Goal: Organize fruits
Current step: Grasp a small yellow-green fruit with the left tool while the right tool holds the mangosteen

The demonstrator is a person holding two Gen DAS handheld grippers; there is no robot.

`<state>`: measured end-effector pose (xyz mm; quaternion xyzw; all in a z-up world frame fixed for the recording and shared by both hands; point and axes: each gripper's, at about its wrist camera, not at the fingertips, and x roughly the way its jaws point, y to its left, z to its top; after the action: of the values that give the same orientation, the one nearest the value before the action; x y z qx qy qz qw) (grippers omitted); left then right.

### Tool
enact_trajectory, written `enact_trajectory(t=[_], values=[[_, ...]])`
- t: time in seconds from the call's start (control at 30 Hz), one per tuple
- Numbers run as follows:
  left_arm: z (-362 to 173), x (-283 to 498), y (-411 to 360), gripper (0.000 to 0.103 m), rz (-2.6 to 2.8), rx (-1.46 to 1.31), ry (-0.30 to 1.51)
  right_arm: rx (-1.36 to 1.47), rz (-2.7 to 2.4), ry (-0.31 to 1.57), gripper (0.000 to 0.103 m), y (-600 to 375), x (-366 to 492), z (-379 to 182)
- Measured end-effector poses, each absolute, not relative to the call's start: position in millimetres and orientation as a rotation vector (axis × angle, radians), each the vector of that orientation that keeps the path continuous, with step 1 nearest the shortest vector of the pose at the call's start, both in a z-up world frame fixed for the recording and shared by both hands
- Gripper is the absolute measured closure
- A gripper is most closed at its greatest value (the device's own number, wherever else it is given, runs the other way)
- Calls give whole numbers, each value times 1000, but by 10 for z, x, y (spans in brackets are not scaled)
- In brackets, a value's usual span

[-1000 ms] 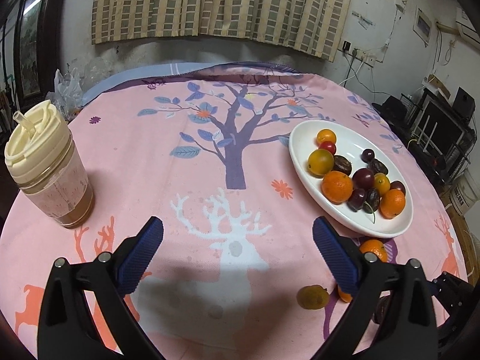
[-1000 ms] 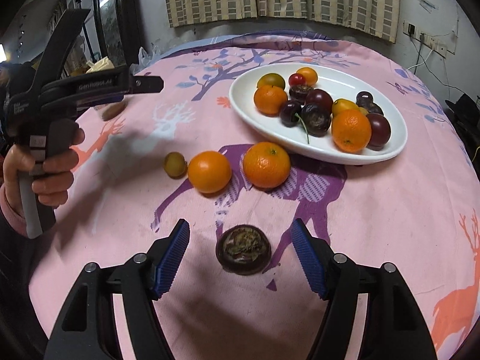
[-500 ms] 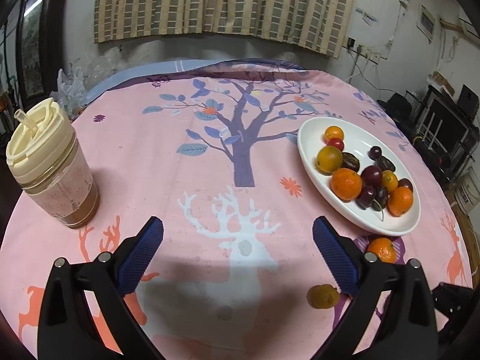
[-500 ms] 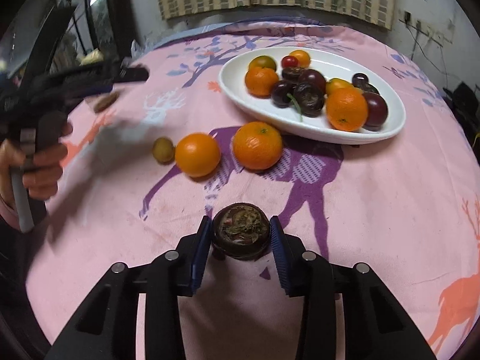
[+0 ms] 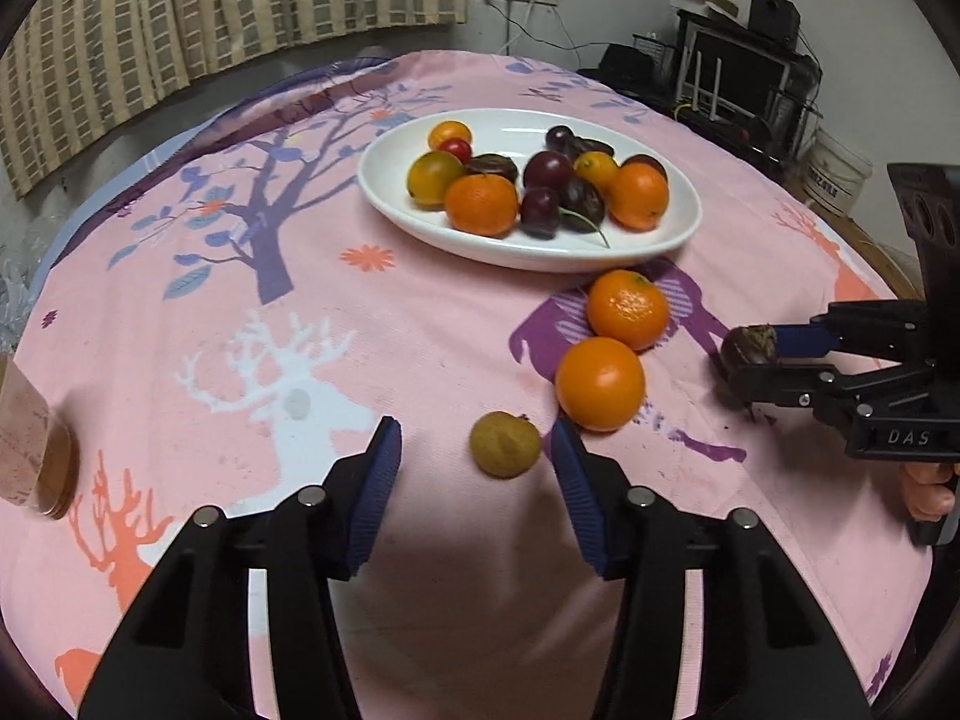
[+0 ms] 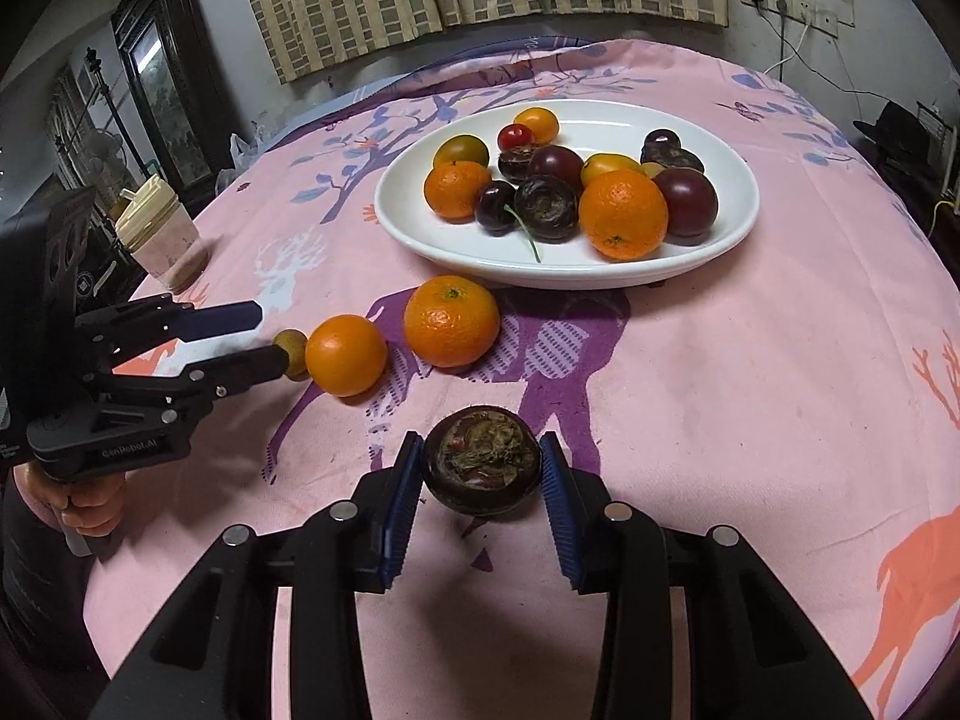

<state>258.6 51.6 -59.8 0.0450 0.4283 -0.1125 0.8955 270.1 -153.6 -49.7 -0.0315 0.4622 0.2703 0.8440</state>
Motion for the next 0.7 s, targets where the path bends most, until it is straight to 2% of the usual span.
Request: enact_trajectory(t=[0.43,0.47,0.7], values=[[-771,2666,399,71,-250,131,929,-54,570,975,63,-1559,2711,-492],[-771,2666,406,75,-245,130,926,-51,571,976,63,-1563,2717,-494],[-656,2605,482,76,-244,83,897,-25,586,918,63,-1616,2706,-415]])
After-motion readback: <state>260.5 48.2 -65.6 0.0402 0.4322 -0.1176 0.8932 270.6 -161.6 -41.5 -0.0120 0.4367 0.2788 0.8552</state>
